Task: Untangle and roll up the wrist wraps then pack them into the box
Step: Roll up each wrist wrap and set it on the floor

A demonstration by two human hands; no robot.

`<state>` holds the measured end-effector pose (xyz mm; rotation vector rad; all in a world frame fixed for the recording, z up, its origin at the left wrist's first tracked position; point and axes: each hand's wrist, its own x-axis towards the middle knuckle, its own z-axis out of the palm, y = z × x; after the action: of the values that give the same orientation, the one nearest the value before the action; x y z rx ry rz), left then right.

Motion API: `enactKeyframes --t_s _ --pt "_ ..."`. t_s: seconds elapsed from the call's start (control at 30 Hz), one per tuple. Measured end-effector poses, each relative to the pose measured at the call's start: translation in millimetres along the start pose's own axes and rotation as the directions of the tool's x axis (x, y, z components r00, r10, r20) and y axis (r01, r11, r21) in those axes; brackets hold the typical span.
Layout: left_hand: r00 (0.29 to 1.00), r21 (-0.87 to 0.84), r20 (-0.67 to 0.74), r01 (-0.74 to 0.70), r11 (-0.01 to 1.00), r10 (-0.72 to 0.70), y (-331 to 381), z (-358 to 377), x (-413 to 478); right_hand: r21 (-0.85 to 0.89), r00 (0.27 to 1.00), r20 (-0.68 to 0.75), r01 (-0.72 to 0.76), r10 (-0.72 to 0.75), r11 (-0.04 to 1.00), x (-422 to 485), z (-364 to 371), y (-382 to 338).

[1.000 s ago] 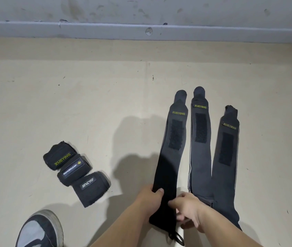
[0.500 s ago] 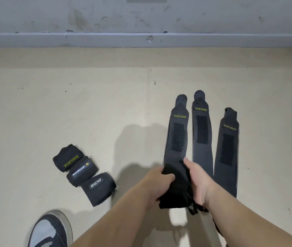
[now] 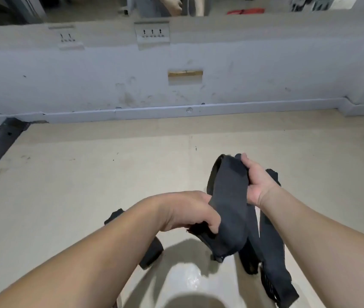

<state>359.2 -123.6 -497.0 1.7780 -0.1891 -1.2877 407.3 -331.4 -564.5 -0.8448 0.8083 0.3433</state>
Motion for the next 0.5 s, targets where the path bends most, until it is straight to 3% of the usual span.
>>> enactKeyframes --t_s 0.1,0.2,0.3,0.4,0.5 --pt "0.999 0.027 0.05 -0.022 0.999 0.02 10.7 8.3 -40.0 -0.085 0.999 0.048 0.022 -0.018 0.996 -41.9 27.1 -20.8" --pt "0.997 -0.08 -0.032 -0.077 0.994 0.075 15.8 18.9 -67.3 -0.166 0.989 0.121 0.105 -0.085 0.981 -84.5 52.7 -34.7" --pt "0.989 -0.184 -0.095 -0.129 0.974 0.113 23.4 29.8 -92.0 -0.158 0.974 0.107 0.214 -0.198 0.964 -124.8 74.3 -41.2" --pt "0.968 -0.207 -0.121 -0.243 0.948 0.222 35.3 35.4 -113.3 -0.111 0.948 0.106 0.311 -0.3 0.944 -153.7 83.7 -47.1" --pt "0.912 -0.263 -0.239 -0.391 0.882 0.333 51.5 34.7 -126.2 -0.121 0.943 0.198 0.295 -0.268 0.948 -181.4 83.0 -43.5"
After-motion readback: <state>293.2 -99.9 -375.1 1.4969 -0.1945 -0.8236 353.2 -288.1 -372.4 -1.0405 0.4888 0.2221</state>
